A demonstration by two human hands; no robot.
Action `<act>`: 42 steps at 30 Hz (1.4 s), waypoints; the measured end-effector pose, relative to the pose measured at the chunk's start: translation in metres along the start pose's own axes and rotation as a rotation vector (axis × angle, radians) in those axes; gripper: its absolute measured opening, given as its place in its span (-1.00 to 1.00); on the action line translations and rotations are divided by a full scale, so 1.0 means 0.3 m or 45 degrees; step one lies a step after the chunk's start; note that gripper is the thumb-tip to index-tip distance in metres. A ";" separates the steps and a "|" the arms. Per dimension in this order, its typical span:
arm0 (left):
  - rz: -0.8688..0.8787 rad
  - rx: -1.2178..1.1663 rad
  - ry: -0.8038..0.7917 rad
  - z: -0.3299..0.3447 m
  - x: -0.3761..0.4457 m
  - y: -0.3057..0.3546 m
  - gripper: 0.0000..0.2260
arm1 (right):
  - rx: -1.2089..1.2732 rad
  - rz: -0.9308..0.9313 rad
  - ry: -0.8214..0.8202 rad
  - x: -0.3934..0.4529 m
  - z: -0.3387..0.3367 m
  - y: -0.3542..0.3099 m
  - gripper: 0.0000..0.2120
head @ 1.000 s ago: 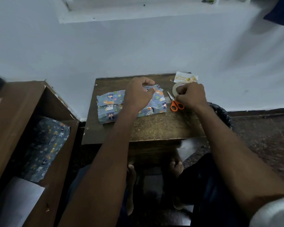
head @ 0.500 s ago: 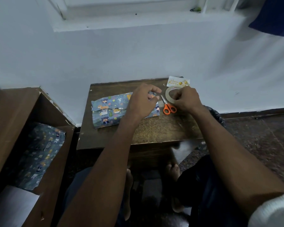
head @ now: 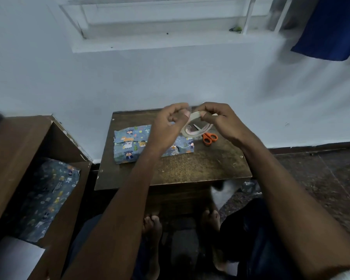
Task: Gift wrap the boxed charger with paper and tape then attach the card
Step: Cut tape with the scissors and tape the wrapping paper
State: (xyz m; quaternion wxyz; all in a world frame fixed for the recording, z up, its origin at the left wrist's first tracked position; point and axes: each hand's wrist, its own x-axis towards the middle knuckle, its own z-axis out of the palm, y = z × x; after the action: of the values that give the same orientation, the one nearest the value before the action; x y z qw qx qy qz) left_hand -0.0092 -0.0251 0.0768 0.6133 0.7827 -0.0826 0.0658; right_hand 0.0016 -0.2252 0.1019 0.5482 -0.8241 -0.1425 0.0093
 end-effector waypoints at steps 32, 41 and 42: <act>-0.430 -0.756 0.273 -0.099 -0.103 0.025 -0.89 | 0.341 0.201 -0.706 -0.023 0.145 -0.002 -0.79; -0.179 -0.349 -0.179 -0.130 -0.113 0.044 -0.64 | 0.300 0.395 -0.681 -0.015 0.109 0.036 -0.58; -0.170 -0.335 -0.187 -0.129 -0.114 0.046 -0.61 | 0.314 0.410 -0.697 -0.013 0.107 0.039 -0.50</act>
State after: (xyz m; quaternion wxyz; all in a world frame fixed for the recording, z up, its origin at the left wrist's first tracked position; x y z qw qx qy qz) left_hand -0.0457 0.0109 0.0921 0.7058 0.7022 -0.0829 -0.0437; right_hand -0.0052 -0.2013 0.0780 0.5765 -0.7305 -0.1503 0.3339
